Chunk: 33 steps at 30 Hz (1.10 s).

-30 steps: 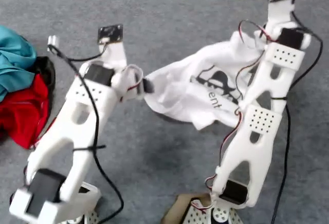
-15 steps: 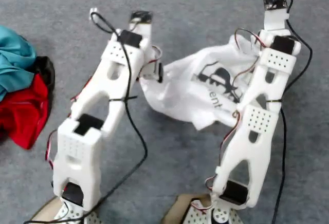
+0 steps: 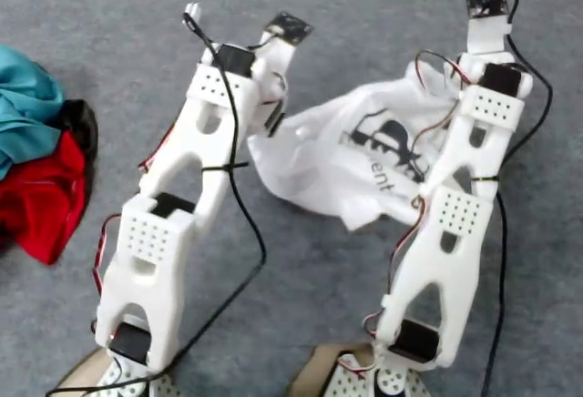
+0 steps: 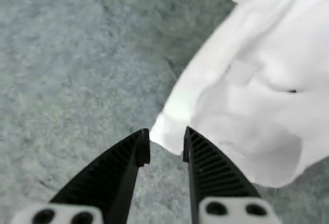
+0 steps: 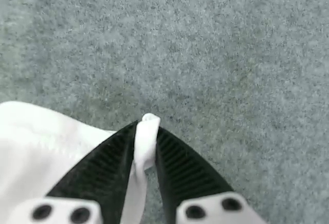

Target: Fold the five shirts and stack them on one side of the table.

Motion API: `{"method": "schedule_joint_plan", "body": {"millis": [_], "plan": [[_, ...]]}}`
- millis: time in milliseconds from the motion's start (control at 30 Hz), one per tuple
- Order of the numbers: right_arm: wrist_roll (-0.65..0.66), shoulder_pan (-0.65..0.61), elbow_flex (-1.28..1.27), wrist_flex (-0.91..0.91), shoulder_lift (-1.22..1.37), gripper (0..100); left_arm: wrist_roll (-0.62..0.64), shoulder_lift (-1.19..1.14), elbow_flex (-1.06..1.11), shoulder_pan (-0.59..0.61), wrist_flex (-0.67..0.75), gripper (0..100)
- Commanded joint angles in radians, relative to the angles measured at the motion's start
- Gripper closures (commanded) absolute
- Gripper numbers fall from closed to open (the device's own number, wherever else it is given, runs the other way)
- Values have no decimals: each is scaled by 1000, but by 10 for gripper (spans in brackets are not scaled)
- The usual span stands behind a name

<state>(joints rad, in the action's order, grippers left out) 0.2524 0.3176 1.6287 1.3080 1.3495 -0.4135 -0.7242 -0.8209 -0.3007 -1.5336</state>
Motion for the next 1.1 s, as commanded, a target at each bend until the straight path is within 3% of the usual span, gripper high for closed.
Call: {"method": "schedule_joint_plan", "body": {"millis": [0,133,300,433,800,1067], "plan": [[-8,4,39,-21,-10,995,-38,15,-49,-25,-68,837],[-8,2,39,-21,-10,995,-37,7,-101,-21,-127,743],[-8,2,38,-21,-10,995,-37,-24,-87,-9,-60,755],[-8,2,38,-21,-10,995,-37,-104,-81,9,25,804],[-8,1,38,-21,-10,994,-38,-147,-183,18,23,974],[-8,1,38,-21,-10,994,-35,-142,-213,14,20,981]]}}
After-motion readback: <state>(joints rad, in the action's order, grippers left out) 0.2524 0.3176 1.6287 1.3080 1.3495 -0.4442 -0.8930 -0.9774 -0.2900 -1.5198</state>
